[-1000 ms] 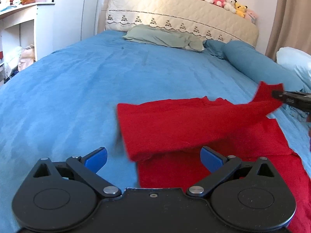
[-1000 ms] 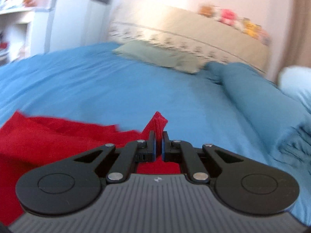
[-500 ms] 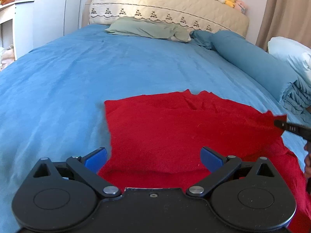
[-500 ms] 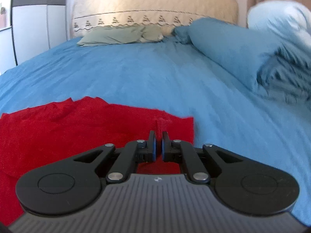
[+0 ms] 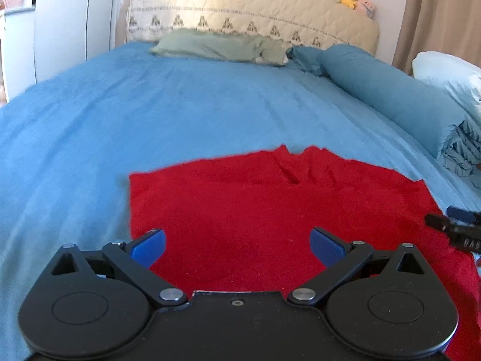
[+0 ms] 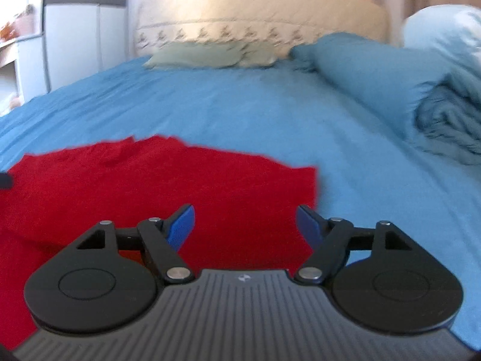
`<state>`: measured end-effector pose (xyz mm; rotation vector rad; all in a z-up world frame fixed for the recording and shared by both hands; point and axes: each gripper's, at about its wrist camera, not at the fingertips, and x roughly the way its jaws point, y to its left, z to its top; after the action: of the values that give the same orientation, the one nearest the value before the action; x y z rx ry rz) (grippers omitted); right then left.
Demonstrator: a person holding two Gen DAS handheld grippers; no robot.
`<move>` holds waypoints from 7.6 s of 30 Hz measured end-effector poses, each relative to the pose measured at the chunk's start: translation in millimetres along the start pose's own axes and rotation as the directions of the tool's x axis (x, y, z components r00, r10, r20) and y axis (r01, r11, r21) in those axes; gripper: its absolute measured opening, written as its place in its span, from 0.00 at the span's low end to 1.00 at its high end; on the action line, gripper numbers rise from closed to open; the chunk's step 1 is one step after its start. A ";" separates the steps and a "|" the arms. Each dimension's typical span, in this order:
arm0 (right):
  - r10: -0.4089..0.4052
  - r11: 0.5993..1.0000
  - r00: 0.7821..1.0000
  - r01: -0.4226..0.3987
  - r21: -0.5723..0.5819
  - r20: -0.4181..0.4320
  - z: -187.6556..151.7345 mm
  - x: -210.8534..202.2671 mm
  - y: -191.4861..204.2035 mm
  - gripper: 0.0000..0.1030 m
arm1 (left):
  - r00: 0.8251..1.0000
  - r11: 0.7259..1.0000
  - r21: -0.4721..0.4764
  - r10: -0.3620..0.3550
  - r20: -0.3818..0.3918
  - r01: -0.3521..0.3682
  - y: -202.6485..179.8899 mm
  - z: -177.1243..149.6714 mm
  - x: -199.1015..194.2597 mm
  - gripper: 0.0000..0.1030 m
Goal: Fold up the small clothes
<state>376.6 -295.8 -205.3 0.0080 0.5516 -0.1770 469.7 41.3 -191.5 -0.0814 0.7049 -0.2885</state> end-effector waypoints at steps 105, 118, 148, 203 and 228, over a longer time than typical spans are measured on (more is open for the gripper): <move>0.107 0.968 0.982 -0.067 0.244 -0.157 -154.7 -333.5 -40.1 0.21 | 0.996 0.972 -0.236 -0.012 -0.088 -0.009 -23.8 -195.7 -293.3 0.07; 0.175 0.921 0.984 -0.176 0.346 0.036 -56.2 -327.7 -62.5 0.21 | 0.994 0.956 -0.283 -0.045 0.099 0.071 -15.3 -95.5 -284.3 0.07; 0.041 0.942 0.999 -0.036 0.333 -0.009 94.7 93.8 -76.5 0.24 | 0.990 0.959 -0.269 0.114 0.086 -0.087 37.7 81.2 65.6 0.16; 0.010 0.917 0.987 0.055 0.395 -0.161 -50.7 -84.9 -27.5 0.95 | 0.983 0.994 0.091 -0.044 -0.178 0.061 -127.0 -19.1 -27.0 1.00; 0.051 0.682 0.998 -0.018 0.731 -0.023 -52.4 -58.4 -80.9 0.64 | 0.980 0.996 0.000 -0.091 -0.177 0.092 -116.8 -16.5 -2.7 1.00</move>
<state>286.8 -362.9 -216.3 0.8194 0.4896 -0.3561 429.7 -69.3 -182.5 -0.0815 0.8779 -0.3902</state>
